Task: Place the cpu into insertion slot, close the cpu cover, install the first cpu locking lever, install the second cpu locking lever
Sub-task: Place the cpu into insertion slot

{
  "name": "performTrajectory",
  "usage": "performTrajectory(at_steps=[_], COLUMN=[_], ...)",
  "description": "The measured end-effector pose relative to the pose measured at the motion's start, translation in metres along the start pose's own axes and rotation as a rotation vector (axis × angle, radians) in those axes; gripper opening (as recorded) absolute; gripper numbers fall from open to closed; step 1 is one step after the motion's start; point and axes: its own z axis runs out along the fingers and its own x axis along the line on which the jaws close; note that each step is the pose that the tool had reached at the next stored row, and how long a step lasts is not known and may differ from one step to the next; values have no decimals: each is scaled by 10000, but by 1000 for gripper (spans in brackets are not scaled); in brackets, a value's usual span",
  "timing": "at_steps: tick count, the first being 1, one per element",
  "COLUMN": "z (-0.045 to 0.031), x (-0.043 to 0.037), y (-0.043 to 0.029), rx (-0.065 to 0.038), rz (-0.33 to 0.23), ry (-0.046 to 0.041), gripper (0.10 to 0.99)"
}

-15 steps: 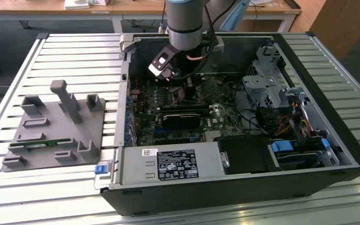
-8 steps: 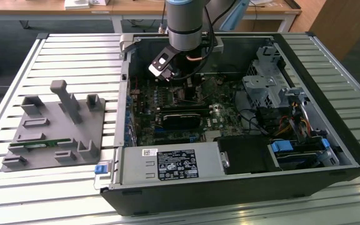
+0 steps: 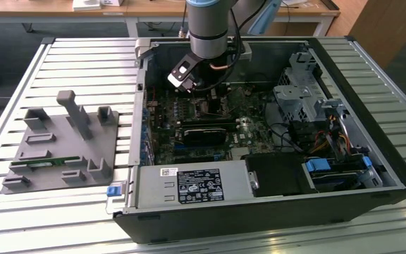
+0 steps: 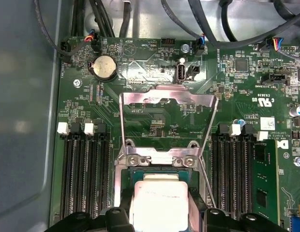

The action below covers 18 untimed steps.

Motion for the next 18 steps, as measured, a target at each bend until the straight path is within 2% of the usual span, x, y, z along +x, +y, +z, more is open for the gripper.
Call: performTrajectory(at_steps=[4,5,10,18], z=[6,5,-2,-65], x=[2,1,0,-1], y=[1,0,0,7], rx=[-7,-4,1,-1], rz=[0,0,0,16], ry=[10,5,0,5], gripper=[545,608,608,608])
